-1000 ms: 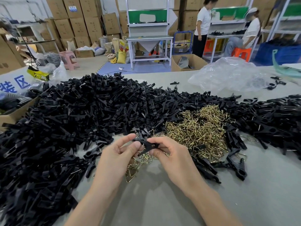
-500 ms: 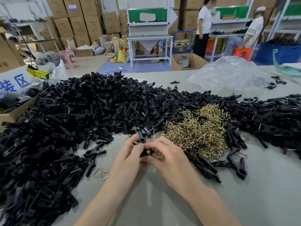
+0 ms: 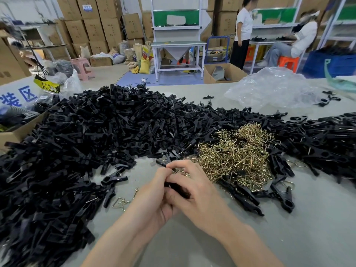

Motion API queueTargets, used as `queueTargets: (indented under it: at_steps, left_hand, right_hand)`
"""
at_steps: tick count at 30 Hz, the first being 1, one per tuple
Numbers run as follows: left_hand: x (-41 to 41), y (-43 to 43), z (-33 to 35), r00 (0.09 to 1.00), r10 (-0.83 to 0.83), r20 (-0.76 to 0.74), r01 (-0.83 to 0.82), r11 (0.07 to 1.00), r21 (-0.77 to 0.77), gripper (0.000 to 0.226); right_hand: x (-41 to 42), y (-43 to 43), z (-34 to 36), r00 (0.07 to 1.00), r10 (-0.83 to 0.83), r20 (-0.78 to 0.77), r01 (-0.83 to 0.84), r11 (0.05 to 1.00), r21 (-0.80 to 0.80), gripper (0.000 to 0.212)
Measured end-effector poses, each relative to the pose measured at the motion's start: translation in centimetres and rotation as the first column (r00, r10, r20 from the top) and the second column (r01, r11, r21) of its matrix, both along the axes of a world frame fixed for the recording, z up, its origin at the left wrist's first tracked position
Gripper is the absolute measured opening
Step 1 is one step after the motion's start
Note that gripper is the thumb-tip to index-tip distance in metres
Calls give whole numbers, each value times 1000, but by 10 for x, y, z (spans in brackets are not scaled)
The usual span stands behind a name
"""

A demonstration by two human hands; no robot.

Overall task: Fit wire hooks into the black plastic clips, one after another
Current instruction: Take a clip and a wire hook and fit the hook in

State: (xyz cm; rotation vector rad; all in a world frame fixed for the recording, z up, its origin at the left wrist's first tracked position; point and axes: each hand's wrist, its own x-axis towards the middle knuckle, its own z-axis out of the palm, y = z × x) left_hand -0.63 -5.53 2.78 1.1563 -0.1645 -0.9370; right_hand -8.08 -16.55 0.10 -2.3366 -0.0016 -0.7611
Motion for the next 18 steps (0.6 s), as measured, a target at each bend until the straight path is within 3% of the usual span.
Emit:
queueTargets:
  at_steps: [5,8,14,18]
  left_hand:
    - [4,1,-3,979,-66,-194,54,996,-64,31]
    - [3,0,-4,969,-106,-225,94,993,-65,21]
    - [11,4,0,946,-192,-261,186,981,-47,33]
    - [11,3,2,944,-245,-222,238,970,-57,21]
  right_hand:
    - [2,1,-3,1000,2,-24,-1,999,51,18]
    - [0,2,0,998,23,-52,-17,994,104,14]
    - [-2,4,3,995,50,-90,-45,997,55,10]
    - [-5,3,4,992,81,-97,-81,997,2,11]
